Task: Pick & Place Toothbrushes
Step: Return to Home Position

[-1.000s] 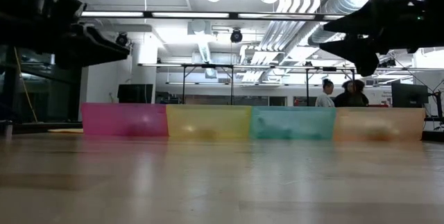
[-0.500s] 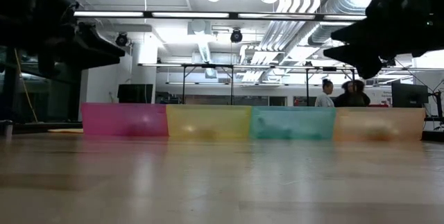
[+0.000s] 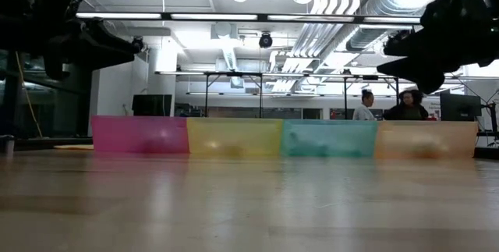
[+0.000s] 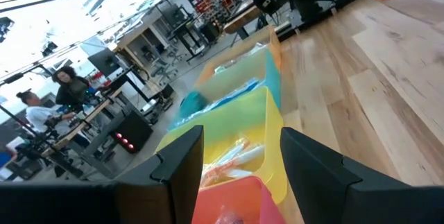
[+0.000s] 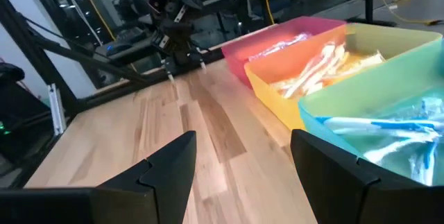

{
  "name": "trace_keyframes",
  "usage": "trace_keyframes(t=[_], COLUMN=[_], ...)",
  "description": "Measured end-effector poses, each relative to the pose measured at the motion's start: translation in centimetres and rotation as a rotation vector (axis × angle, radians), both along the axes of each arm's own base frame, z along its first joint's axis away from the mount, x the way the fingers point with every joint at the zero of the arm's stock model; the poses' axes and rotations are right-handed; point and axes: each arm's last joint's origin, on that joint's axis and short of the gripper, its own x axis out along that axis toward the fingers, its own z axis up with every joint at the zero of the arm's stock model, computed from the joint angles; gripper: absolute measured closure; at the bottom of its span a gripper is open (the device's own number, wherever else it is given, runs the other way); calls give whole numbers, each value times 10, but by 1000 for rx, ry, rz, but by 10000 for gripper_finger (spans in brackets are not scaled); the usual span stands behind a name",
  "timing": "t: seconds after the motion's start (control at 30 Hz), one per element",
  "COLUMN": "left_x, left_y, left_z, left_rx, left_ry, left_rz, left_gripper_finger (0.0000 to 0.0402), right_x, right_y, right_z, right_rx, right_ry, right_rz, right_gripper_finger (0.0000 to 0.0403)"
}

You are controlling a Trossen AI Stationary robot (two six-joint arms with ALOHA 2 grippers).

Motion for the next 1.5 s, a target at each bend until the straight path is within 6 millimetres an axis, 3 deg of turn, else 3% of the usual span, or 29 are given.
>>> trace_keyframes(t=[0.23,0.53,0.77,1.5], left_x=[0,1,1,1], left_y=[0,-3,-8,-8], left_z=[0,-2,-4,-2], left_rx=[0,-9,12,20], left_ry=[0,16,41,29], left_rz=[-3,-121,-269,-286], left_gripper_finger=[216,216,215,215], right_x=[-12,-18,-18,-18], right_y=[-2,3,-1,1], right_z=[1,6,8,7], right_rx=[6,8,-48,-49], right_ry=[-18,-78,-88,-85], right_rz=[22,222,97,135], right_gripper_finger=[174,174,174,174])
